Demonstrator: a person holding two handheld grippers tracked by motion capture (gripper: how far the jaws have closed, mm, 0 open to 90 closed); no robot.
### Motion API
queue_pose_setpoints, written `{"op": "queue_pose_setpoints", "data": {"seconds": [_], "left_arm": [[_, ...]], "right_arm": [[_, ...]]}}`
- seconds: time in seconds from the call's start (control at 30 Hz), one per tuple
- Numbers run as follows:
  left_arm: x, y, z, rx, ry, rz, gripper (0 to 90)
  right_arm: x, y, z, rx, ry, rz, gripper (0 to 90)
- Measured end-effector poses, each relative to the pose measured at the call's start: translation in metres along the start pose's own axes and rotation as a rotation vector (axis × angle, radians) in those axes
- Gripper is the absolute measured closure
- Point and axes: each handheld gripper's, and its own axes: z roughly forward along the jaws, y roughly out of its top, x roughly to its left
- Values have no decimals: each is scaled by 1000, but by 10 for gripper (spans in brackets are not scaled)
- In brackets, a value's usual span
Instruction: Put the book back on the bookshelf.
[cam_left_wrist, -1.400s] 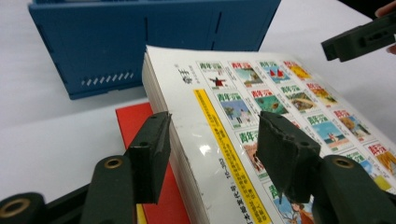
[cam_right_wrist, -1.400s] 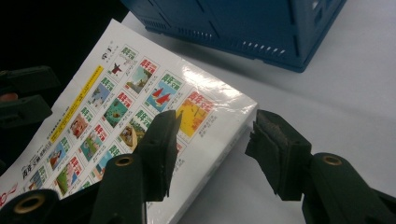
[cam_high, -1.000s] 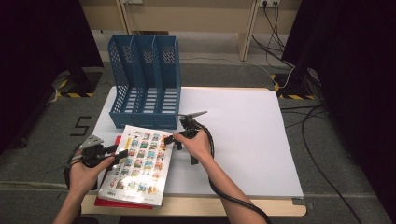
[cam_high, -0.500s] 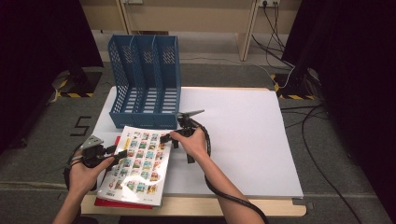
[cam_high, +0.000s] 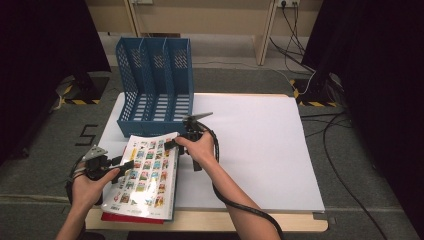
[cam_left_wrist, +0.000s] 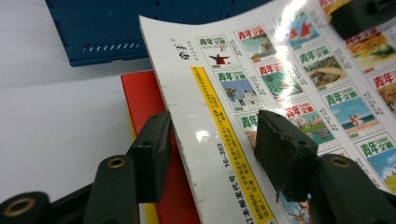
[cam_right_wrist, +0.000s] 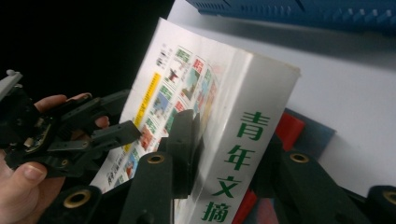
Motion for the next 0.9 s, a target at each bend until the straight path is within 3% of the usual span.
{"op": "queue_pose_setpoints", "data": {"seconds": [0.07,0.13,0.17,0.37,0.43,0.53,0.67,0.77,0.9], "left_arm": [[1,1,-1,1,-3,2,434],[2,2,-2,2,-4,12,425],[3,5,-5,-16,6,14,417],[-6,18,-17,-67,16,37,393],[-13,25,-24,-106,5,32,391],[-17,31,-28,-120,-6,41,383],[-27,42,-31,-164,-52,34,366],[-33,48,-32,-193,-55,30,329],[-45,55,-34,-199,-72,37,297]], "right_arm": [[15,4,-3,-26,-18,-28,706],[20,5,-4,-29,-21,-32,713],[33,9,-7,-53,-26,-42,728],[58,17,-7,-74,-66,-90,739],[65,18,-7,-86,-78,-109,740],[74,21,-9,-108,-84,-132,741],[88,27,-13,-139,-105,-170,742],[98,33,-15,-170,-127,-199,741],[111,41,-15,-198,-148,-228,742]]}}
